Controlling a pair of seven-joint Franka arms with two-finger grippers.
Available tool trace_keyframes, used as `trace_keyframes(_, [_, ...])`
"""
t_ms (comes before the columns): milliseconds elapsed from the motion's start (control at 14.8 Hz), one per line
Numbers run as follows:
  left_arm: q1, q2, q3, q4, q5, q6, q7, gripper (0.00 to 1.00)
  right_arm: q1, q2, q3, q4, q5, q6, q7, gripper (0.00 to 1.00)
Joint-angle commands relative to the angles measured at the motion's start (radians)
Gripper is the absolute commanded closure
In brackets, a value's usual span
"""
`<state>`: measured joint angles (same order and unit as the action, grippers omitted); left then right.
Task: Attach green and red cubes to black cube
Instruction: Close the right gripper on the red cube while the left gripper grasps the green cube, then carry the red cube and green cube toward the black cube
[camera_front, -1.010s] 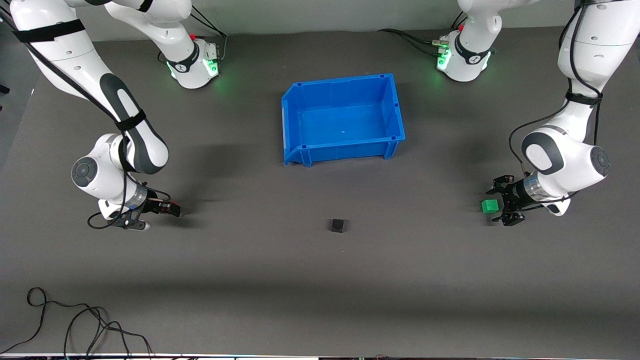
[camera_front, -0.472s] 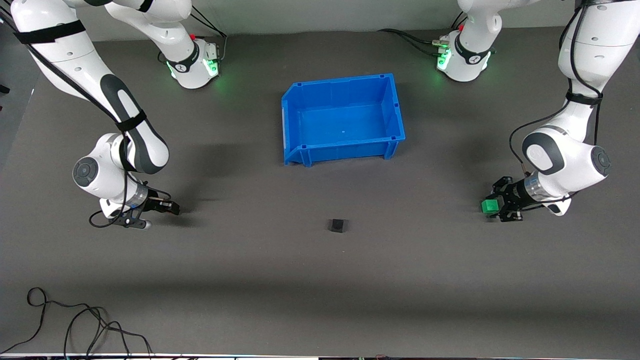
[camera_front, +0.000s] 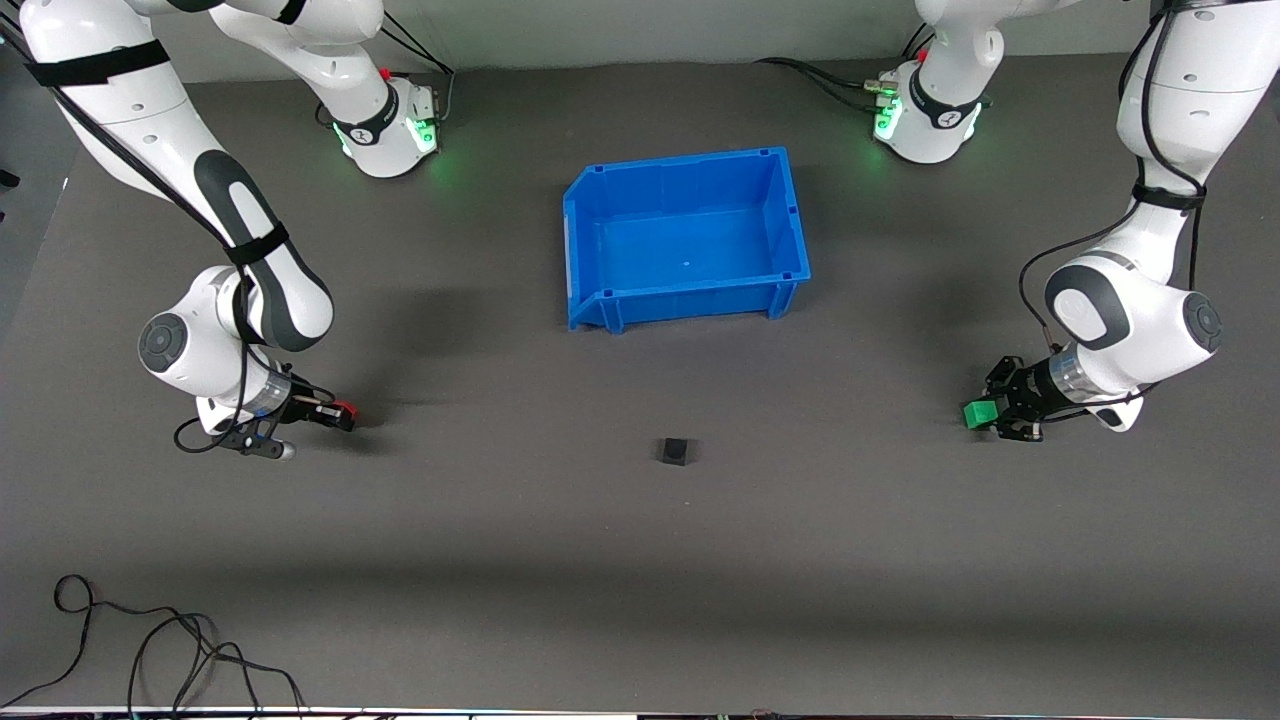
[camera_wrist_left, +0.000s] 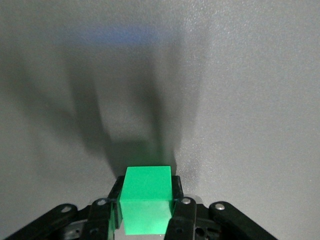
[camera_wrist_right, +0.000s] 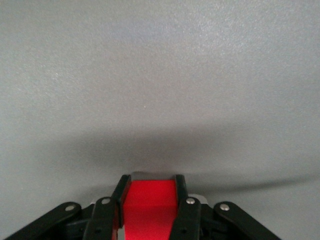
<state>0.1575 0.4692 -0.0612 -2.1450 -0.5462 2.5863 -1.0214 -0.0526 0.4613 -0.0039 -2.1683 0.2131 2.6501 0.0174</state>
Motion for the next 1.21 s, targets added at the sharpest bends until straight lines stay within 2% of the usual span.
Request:
trace_keyframes(0, [-0.006,-0.012,0.0,0.014,-0.014,-0.011,-0.014,0.79,0.011,-0.029,0.004,0.005,0.031,-0.002,0.098,1.0])
trace_keyframes(135, [-0.006,-0.024,0.0,0.048,-0.012,-0.041,-0.025,0.79,0.087,-0.026,0.005,0.031,0.031,-0.004,0.279,1.0])
trace_keyframes(269, [-0.004,-0.038,0.001,0.117,-0.012,-0.17,-0.029,0.79,0.134,-0.015,0.005,0.068,0.031,-0.006,0.491,1.0])
trace_keyframes(472, [-0.012,-0.043,0.001,0.2,-0.001,-0.297,-0.078,0.79,0.226,0.031,0.004,0.198,0.031,-0.12,0.818,1.0])
trace_keyframes(606, [-0.048,-0.043,0.0,0.209,-0.001,-0.298,-0.11,0.79,0.24,0.074,0.007,0.319,0.026,-0.215,1.034,1.0])
trace_keyframes(741, [-0.116,-0.037,0.001,0.218,-0.001,-0.282,-0.163,0.79,0.299,0.114,0.004,0.425,0.028,-0.284,1.209,1.0])
trace_keyframes(943, [-0.212,-0.027,0.001,0.238,-0.001,-0.278,-0.21,0.79,0.378,0.166,0.004,0.533,0.019,-0.292,1.464,1.0])
trace_keyframes(1145, [-0.3,0.006,0.001,0.301,-0.001,-0.252,-0.305,0.79,0.445,0.241,0.004,0.649,0.014,-0.321,1.649,1.0])
